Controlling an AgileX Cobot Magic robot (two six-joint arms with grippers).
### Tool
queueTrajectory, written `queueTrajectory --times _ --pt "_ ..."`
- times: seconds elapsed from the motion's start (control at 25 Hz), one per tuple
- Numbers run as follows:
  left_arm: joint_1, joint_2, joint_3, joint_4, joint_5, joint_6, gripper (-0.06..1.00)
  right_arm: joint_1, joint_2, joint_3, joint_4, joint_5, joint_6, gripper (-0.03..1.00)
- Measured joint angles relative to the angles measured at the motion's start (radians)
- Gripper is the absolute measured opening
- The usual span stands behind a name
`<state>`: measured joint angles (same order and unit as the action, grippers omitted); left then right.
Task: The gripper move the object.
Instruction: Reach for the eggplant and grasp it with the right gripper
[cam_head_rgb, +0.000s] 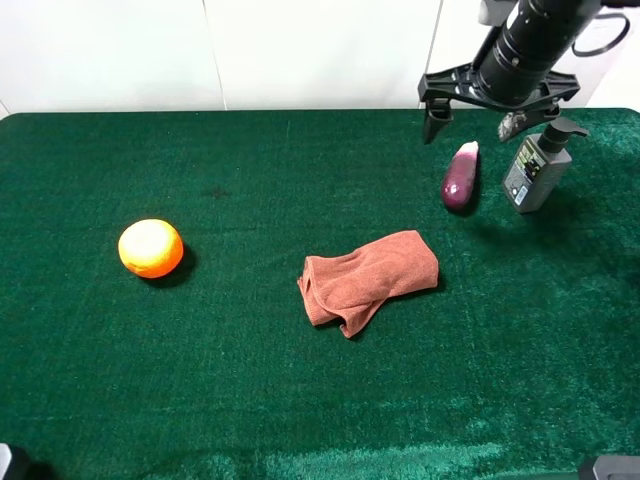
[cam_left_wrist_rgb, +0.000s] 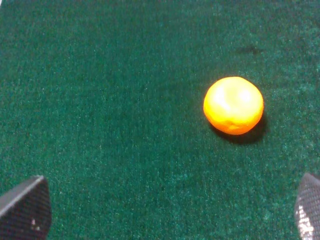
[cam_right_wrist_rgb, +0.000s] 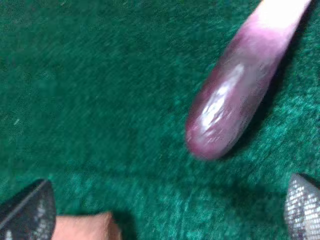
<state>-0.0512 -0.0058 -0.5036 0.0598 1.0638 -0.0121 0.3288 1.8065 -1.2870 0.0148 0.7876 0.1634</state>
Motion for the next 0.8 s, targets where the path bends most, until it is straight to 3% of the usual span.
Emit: queueTrajectory --times 0.4,0.8 --pt "0.0 0.0 0.0 0.0 0.0 0.0 0.99 -0.044 0.115 0.0 0.006 -0.147 0.009 0.7" --pt "0.0 0.0 0.0 0.0 0.0 0.0 0.99 -0.067 0.2 0.0 -0.001 -0.22 0.016 0.7"
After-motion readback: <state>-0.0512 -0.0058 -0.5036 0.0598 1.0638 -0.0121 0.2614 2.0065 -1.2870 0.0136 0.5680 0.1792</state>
